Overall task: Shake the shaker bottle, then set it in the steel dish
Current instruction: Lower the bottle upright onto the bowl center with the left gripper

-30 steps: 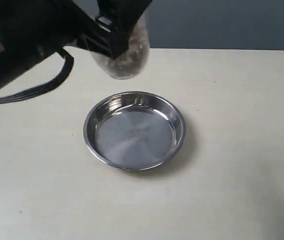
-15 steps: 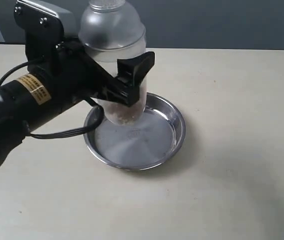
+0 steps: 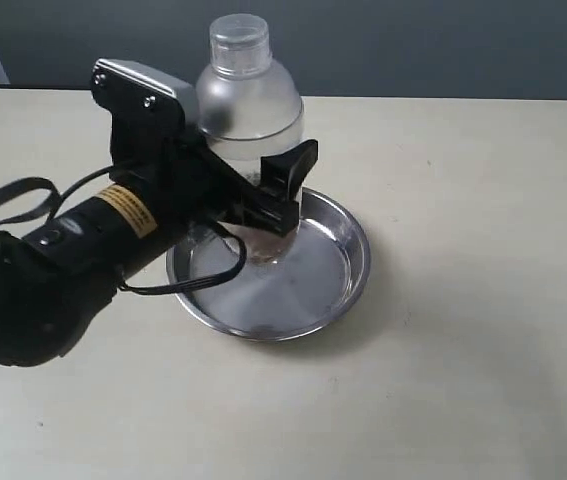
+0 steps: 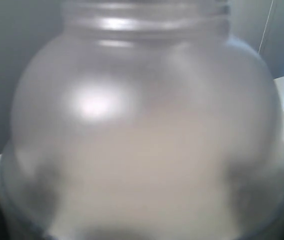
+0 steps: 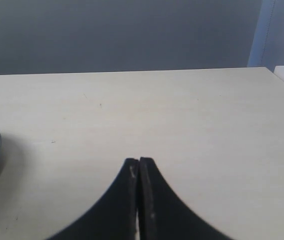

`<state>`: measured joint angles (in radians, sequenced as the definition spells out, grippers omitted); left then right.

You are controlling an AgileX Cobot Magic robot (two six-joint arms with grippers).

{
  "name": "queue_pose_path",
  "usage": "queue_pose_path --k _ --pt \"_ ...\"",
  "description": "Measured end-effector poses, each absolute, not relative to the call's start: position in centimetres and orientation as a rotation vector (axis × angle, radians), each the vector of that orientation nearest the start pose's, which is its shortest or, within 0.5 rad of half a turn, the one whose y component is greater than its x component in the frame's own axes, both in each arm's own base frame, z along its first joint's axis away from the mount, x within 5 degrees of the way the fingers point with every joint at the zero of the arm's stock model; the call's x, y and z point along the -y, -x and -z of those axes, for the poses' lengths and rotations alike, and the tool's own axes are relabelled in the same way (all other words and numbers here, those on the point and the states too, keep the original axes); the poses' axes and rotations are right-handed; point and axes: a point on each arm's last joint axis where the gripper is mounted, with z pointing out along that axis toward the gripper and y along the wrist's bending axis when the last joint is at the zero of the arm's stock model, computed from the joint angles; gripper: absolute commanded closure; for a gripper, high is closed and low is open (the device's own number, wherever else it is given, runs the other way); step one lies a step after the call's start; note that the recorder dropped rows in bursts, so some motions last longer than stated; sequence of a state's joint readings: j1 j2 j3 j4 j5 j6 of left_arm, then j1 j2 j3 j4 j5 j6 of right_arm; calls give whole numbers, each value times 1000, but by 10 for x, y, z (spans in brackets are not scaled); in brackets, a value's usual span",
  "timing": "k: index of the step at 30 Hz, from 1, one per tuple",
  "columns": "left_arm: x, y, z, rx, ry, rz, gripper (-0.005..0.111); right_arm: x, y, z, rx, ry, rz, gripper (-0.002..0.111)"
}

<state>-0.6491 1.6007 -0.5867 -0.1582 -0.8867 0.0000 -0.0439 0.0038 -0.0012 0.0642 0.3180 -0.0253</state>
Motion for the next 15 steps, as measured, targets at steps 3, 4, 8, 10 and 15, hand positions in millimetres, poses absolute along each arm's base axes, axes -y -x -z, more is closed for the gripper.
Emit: queue_pose_path --k 3,4,8,10,15 --pt "178 -254 -201 -1594 -339 478 107 1 -54 -185 -1803 -57 -12 109" --pt "179 -255 -197 -1603 -338 475 107 1 -54 -185 -1803 -57 -12 109" --pt "178 -260 -180 -1651 -305 452 107 1 -54 -185 -1803 -57 -12 109" --pt "178 -262 -174 -1659 -292 443 107 1 -54 -185 -1803 -57 -12 109" --pt "178 -264 -167 -1653 -274 430 107 1 -54 -185 -1803 -57 -12 109"
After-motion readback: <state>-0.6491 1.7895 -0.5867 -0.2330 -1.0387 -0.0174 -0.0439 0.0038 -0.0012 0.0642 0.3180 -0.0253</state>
